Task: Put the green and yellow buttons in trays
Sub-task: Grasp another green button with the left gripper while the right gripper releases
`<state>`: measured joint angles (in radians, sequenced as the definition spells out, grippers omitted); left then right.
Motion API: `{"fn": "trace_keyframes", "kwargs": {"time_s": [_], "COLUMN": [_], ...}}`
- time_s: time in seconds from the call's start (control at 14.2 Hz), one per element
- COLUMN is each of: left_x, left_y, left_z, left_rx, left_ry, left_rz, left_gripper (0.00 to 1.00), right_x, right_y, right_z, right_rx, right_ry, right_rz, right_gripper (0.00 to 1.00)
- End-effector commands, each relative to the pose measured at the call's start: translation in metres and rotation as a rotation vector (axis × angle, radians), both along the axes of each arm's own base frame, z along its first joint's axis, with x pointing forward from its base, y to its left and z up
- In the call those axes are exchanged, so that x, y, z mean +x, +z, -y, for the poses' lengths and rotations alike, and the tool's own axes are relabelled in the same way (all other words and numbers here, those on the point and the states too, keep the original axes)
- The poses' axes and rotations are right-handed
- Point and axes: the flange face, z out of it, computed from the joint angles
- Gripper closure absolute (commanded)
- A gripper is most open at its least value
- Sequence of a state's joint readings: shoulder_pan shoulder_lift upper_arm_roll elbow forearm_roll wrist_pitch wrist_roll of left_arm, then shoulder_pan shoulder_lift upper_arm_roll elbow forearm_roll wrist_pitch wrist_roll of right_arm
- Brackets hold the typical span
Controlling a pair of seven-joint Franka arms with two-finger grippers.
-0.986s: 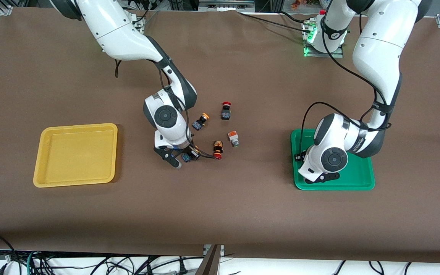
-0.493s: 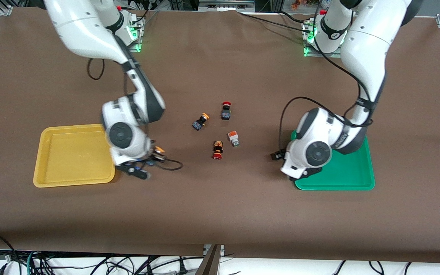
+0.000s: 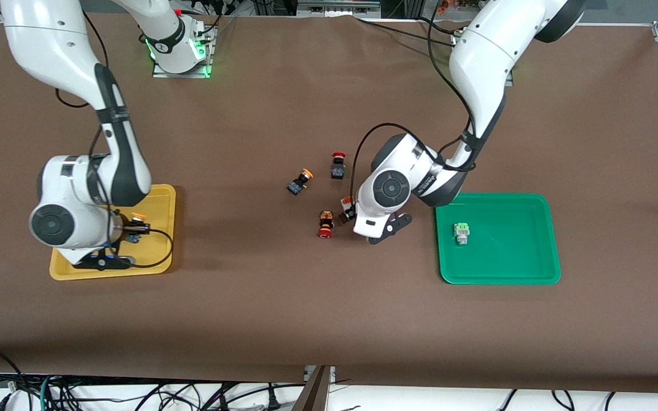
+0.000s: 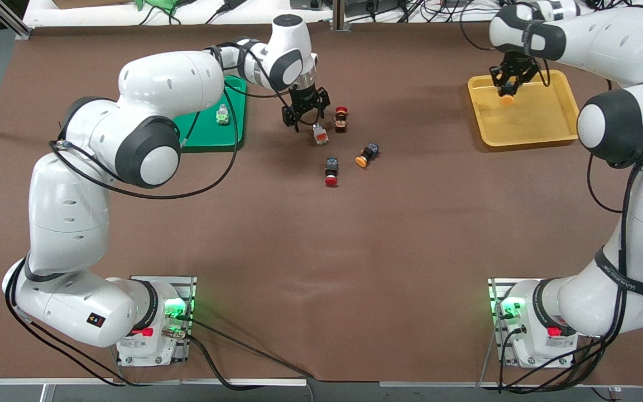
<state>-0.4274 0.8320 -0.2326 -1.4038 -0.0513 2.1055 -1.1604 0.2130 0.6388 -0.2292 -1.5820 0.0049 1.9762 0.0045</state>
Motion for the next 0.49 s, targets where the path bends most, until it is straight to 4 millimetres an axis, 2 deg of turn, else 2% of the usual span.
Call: {"fn": "trace_keyframes", "kwargs": {"time_s": [0.0,0.07,0.14,0.28,0.35,0.42], "left_x": [0.006,0.0,-0.007,-0.015,-0.015,-0.015], "left_y": [-0.003,-0.009,-0.014,-0.024,-0.027,-0.027], "left_z": [0.004,0.01,0.02,0.031,0.031,0.031], "left_rx": [-0.015,-0.012,-0.011,-0.011,-0.005,-0.009], "left_ry": [0.032,0.023,0.009,0.012,0.009,0.0], "left_rz": [-0.002,-0.01,-0.005,0.004,0.005,0.012], "left_gripper": [0.0,0.0,0.0,0.0,0.0,0.0], "right_x": [-0.005,-0.004,-0.004,-0.006,-0.009,-0.015], "right_y": [-0.01,-0.008,-0.002,0.01,0.01,0.012], "right_z": [0.015,0.01,-0.003,-0.05,-0.077,-0.116], "right_rx": [0.087,0.092,0.097,0.12,0.117,0.116], "right_ry": [-0.003,-0.003,0.006,0.011,-0.06,-0.123], "right_rz": [-0.009,-0.012,-0.007,-0.016,-0.015,-0.012], "right_gripper": [0.0,0.0,0.0,0.0,0.0,0.0]}}
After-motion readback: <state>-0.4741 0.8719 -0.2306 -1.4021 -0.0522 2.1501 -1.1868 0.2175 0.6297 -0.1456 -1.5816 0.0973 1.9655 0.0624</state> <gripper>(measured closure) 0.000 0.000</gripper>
